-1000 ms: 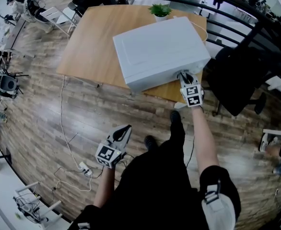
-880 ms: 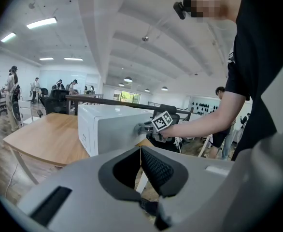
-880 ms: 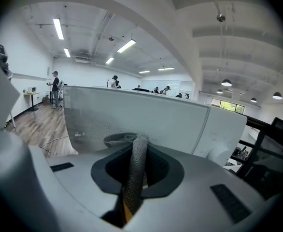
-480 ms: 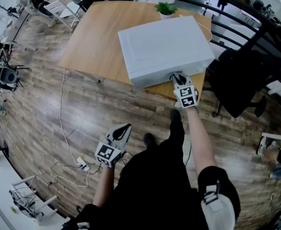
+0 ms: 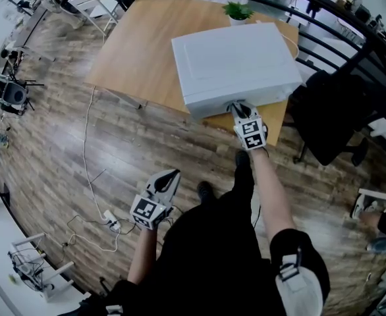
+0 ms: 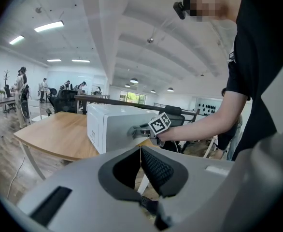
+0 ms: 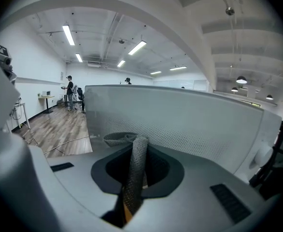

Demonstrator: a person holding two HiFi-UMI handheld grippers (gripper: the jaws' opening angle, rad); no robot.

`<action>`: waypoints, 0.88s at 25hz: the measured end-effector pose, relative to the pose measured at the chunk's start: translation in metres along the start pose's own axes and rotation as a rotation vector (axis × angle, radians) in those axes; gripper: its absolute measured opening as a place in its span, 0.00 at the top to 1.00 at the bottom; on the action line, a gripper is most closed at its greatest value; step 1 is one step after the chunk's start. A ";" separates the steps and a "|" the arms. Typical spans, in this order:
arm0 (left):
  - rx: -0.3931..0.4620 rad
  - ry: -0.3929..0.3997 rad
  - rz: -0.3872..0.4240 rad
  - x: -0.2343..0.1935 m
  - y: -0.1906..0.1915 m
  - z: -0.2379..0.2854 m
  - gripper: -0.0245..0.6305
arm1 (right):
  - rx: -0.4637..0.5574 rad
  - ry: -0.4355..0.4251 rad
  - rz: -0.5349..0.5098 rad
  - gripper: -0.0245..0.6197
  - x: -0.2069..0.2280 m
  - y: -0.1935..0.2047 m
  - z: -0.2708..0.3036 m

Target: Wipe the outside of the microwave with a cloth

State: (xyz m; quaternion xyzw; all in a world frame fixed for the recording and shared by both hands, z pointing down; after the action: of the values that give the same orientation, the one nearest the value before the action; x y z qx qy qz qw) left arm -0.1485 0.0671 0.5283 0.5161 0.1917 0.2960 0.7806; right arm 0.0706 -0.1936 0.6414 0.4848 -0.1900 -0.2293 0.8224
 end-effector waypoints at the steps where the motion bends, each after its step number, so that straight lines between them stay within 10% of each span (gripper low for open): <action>1: -0.001 -0.003 -0.002 0.000 0.000 -0.001 0.95 | 0.000 -0.006 0.000 0.91 -0.004 0.000 0.001; 22: -0.011 -0.083 -0.028 -0.004 0.016 -0.030 0.95 | -0.054 -0.264 -0.134 0.91 -0.121 -0.001 0.049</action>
State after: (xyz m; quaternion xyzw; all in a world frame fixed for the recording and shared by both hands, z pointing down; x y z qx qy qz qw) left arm -0.1739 0.0901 0.5310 0.5210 0.1646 0.2645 0.7947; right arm -0.0553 -0.1612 0.6521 0.4398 -0.2575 -0.3507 0.7857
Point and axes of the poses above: the fingertips, and each gripper's own axes: z forward along the fingers, x to its right, y out of its underside, the point moved 4 cm from there along -z, backward along the fingers, and after that the axes turned 12 degrees about z, right-handed, at the moved point
